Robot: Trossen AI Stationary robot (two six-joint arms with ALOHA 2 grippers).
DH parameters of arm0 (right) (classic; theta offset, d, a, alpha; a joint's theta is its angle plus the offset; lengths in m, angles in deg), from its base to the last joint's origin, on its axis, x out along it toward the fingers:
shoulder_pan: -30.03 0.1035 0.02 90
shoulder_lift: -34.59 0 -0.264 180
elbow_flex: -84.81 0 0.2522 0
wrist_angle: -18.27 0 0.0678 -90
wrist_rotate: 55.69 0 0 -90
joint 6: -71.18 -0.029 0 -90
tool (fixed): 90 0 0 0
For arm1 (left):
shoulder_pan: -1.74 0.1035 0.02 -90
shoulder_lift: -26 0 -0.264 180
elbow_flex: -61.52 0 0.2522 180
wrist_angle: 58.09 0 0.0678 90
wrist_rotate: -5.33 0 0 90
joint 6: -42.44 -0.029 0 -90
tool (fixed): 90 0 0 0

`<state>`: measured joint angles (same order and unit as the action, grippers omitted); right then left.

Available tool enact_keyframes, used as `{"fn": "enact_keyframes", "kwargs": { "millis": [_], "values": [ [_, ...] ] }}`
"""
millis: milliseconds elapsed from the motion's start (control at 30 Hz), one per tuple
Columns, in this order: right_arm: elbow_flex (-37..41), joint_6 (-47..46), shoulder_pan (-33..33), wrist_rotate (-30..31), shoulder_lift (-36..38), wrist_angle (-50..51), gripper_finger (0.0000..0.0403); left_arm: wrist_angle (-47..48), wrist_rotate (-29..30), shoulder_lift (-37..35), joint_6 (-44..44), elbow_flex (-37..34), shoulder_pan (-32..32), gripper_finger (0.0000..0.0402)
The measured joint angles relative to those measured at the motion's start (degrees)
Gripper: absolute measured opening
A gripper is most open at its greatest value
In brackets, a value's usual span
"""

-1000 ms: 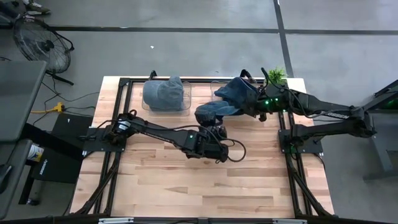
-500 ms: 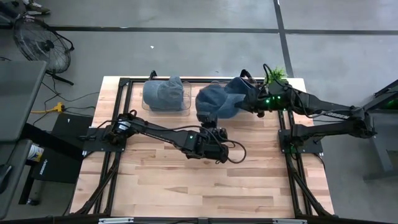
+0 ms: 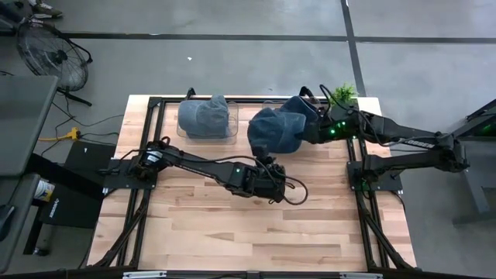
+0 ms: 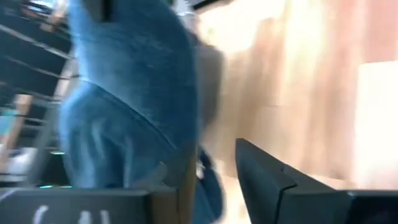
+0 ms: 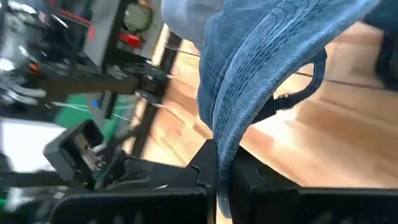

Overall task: Pick & Place hat
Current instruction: Put the blue cap into the right transparent bin

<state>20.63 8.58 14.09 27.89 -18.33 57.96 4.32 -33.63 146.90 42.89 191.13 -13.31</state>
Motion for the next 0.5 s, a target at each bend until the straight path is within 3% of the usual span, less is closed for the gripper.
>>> {"fn": "enact_keyframes", "kwargs": {
  "millis": [200, 500],
  "values": [
    [0.0, 7.1, -1.6, -0.3, 0.5, -0.1, 0.0005, 1.3, -6.9, 0.0, 5.5, 2.6, 0.0, 0.0139],
    [-6.8, 19.7, -6.3, -3.8, 1.6, 4.2, 0.0005, 10.4, -6.8, 0.0, 12.9, 11.0, 0.0, 0.0142]
  ]
}}
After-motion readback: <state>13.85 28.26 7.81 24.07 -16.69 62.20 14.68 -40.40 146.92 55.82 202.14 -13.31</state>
